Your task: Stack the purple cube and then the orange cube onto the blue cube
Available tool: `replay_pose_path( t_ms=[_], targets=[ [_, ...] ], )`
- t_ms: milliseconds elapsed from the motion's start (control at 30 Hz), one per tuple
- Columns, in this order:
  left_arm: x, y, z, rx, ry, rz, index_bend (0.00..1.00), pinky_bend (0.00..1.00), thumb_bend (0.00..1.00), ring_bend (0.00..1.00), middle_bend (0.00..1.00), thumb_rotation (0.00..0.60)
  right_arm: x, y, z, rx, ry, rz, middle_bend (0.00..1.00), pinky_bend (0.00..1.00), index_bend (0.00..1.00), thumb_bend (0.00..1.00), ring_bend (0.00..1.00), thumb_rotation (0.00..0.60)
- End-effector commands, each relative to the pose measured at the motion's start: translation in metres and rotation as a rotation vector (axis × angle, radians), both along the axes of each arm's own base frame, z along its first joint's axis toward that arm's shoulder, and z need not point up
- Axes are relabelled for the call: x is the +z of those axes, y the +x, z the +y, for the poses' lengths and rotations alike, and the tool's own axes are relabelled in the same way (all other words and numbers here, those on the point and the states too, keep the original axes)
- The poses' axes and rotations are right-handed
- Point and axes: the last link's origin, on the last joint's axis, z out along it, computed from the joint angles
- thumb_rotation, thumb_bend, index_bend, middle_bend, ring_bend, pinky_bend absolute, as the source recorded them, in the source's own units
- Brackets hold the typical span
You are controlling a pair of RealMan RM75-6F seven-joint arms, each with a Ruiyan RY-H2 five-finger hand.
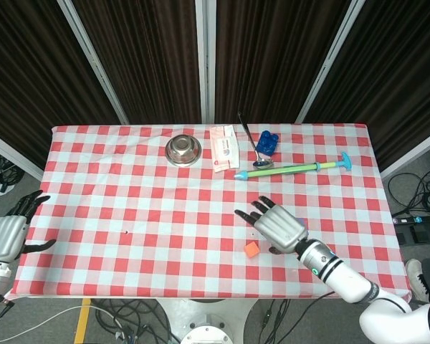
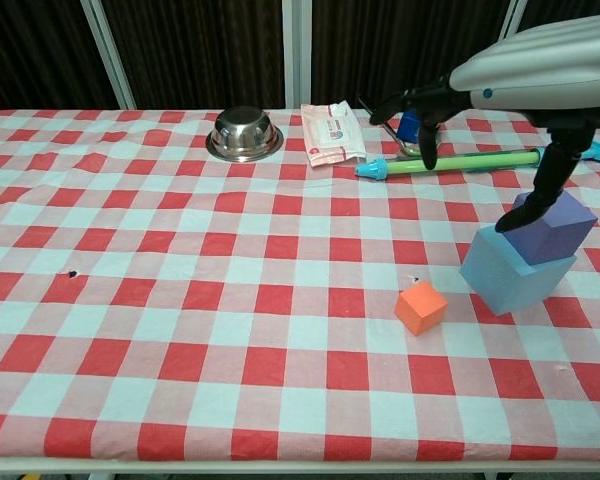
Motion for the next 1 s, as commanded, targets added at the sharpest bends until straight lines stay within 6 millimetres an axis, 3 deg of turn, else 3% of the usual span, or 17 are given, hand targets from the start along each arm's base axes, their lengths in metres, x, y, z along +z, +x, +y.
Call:
replay_pose_path(
  t_ms=[33,367,1000],
  targets=[
    [-0.001,0.000,0.000,0.001,-0.001,0.002,0.22,0.28,0.09,0.12,0.19,0.600,-0.008,0.014,-0.007,0.070,0.085,0.042,0.33,0.09,0.00,0.00,0.10,0.600],
    [-0.002,-0.004,0.001,0.017,0.000,0.005,0.22,0.28,0.09,0.12,0.19,0.600,-0.038,0.009,-0.013,0.128,0.165,0.149,0.34,0.09,0.00,0.00,0.10,0.600],
    [-0.003,-0.008,0.002,0.037,0.000,0.006,0.22,0.28,0.09,0.12,0.19,0.600,-0.071,-0.023,-0.014,0.094,0.178,0.219,0.35,0.09,0.00,0.00,0.11,0.600]
  ],
)
